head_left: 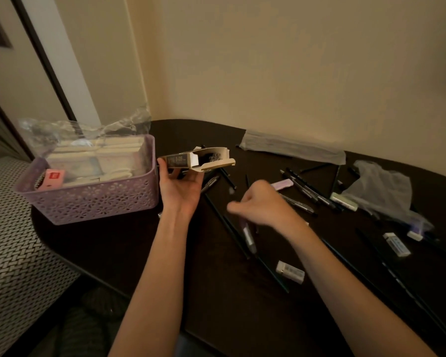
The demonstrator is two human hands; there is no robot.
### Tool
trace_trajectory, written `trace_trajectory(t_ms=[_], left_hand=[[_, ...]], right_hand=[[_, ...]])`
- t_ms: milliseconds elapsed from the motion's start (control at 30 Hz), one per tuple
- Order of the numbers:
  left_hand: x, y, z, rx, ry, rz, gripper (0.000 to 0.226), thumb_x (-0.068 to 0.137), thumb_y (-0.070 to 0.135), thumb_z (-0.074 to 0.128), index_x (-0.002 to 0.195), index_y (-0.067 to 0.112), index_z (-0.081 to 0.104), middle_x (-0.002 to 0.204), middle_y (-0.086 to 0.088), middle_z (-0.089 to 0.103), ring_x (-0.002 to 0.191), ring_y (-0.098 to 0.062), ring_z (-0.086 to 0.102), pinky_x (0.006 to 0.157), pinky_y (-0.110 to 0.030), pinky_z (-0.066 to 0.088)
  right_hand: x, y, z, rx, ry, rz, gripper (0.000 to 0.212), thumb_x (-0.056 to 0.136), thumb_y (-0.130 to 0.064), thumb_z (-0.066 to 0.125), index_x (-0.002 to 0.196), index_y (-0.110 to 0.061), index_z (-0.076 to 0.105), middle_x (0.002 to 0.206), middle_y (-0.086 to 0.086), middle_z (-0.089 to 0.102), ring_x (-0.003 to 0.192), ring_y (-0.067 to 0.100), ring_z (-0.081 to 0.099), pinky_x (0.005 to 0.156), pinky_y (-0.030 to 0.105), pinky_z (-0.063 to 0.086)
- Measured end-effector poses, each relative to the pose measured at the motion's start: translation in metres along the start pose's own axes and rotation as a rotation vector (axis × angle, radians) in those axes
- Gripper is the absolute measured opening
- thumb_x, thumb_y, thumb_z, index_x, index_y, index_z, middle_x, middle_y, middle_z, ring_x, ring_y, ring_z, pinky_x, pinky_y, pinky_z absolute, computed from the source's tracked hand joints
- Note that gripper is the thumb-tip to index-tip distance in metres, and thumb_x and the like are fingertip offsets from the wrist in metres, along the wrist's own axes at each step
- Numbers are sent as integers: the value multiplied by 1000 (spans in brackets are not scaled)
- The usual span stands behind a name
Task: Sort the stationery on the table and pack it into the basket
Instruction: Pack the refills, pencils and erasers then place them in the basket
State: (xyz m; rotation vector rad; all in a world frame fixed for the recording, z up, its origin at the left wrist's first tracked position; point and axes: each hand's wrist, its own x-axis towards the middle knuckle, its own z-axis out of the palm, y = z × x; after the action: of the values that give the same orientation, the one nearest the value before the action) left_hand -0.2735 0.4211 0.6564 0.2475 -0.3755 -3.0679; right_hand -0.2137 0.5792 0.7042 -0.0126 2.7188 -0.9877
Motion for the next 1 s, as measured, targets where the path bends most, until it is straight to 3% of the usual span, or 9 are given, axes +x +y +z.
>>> trace_trajectory(t_ms=[100, 167, 233, 300, 433, 533, 700, 833, 1000], left_hand=[[2, 0, -1, -7, -23, -15, 57, 93, 44, 58, 135, 7, 47, 131, -24, 55, 116, -38, 59, 79, -42, 59], [4, 1, -3, -2, -48, -27, 60, 93, 45, 57, 138, 7, 45, 131, -25, 56, 117, -38, 59, 85, -44, 57], [6, 1, -3, 24, -74, -27, 60, 94, 46, 54, 139, 6, 43, 129, -25, 58, 117, -38, 60, 93, -45, 54], [6, -1, -3, 55, -80, -24, 60, 95, 46, 52, 138, 6, 43, 127, -24, 60, 117, -37, 60, 97, -45, 51], [5, -2, -3, 91, -79, -18, 60, 95, 47, 51, 137, 6, 44, 127, -23, 60, 115, -37, 61, 97, -44, 51], [8, -2, -5, 109, -79, -9, 60, 95, 47, 51, 138, 5, 44, 130, -23, 58, 118, -37, 59, 101, -45, 48], [15, -3, -10, 143, -70, -12, 63, 93, 49, 53, 138, 6, 43, 135, -22, 55, 122, -37, 56, 106, -44, 44], [15, -5, -10, 151, -45, 5, 58, 93, 46, 55, 134, 6, 43, 132, -24, 56, 120, -38, 57, 105, -47, 44], [15, -5, -9, 132, -17, 30, 52, 94, 44, 55, 130, 7, 46, 130, -25, 56, 117, -39, 59, 101, -48, 48]], right_hand=[[-9, 1, -31, 287, 306, -75, 35, 87, -30, 61, 87, 4, 69, 73, 15, 61, 64, 18, 54, 61, 29, 44], [-20, -1, -43, 511, 540, -209, 24, 87, -22, 61, 86, 1, 66, 71, 11, 58, 63, 18, 52, 60, 29, 43], [-30, -7, -48, 694, 654, -356, 10, 87, -13, 60, 87, -4, 62, 71, 10, 59, 59, 15, 54, 53, 22, 43], [-36, -11, -47, 787, 667, -492, 1, 88, -4, 58, 89, -4, 58, 73, 14, 61, 52, 13, 56, 45, 15, 41], [-37, -13, -39, 824, 693, -736, 11, 87, 3, 59, 87, -8, 56, 77, 23, 60, 52, 17, 58, 46, 15, 43], [-33, -11, -34, 726, 698, -821, 8, 84, 3, 62, 87, -5, 61, 77, 9, 62, 60, 16, 61, 53, 23, 50], [-22, -7, -23, 575, 544, -741, 15, 81, 2, 67, 93, -8, 71, 85, 0, 69, 72, 10, 67, 65, 23, 56], [-15, -6, -18, 374, 416, -587, 19, 91, -15, 61, 108, -18, 71, 89, -8, 65, 79, 7, 64, 66, 24, 54], [-14, -6, -20, 325, 380, -582, 19, 98, -20, 50, 111, -18, 65, 82, -12, 55, 66, 2, 53, 59, 15, 40]])
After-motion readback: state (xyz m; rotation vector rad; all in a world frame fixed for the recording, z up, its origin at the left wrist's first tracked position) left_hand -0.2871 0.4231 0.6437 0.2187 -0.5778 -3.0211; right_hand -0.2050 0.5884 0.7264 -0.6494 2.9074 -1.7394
